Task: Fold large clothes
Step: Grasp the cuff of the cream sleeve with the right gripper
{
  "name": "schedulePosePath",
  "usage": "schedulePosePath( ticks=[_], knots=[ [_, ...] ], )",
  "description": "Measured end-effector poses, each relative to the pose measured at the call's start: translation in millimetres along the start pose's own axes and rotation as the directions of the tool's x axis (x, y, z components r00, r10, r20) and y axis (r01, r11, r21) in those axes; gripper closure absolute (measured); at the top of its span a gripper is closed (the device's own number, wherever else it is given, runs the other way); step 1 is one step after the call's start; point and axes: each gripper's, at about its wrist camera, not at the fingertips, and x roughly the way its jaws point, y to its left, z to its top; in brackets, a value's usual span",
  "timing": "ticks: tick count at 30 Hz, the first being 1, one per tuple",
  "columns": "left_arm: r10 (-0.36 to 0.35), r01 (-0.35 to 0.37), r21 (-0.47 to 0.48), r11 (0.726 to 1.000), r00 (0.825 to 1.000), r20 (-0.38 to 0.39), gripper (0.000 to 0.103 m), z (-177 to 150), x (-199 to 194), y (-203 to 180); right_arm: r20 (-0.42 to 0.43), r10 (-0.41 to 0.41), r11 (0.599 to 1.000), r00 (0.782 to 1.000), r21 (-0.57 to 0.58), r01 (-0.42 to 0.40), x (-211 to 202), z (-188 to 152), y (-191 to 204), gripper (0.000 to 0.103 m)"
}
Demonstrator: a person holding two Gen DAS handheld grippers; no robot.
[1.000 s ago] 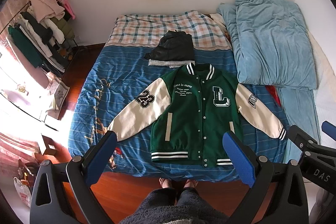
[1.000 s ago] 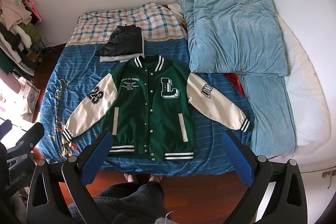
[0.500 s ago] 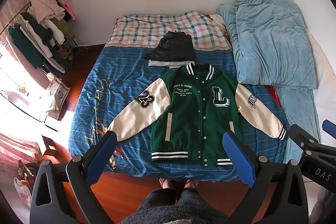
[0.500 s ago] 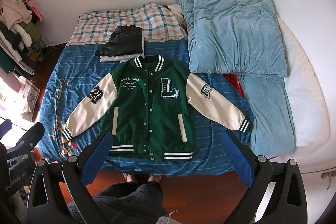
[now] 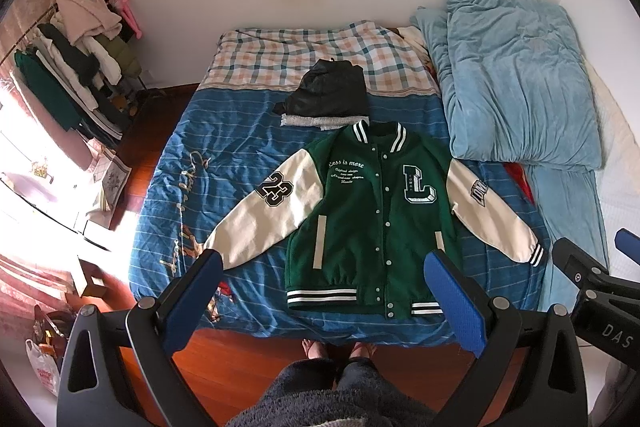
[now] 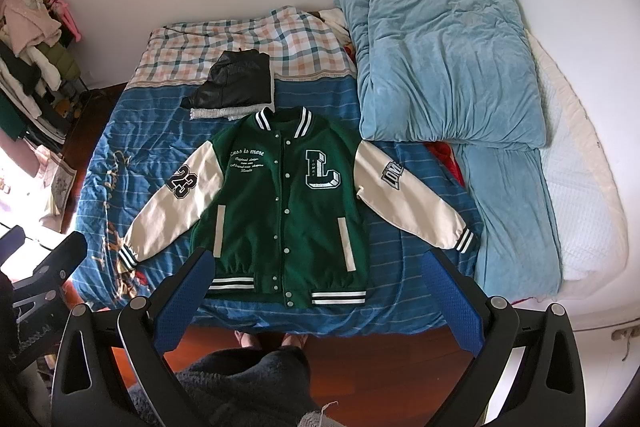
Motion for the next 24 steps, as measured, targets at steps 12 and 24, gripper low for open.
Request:
schedulePosePath(
  ticks=[12,24],
  knots=[
    [-0.015,0.014,0.018,1.0,1.0,0.028,0.0,-6,6,7,0.0,-0.002,1.0,1.0,0.016,0.002,2,-1,1,0.0],
    [0.138,-0.146,0.116,0.982,0.987,0.076,0.0,17,140,-5,0.009,0.08,0.843,0.997,0.533,-0.072,131,-14,-119,0.0]
  ],
)
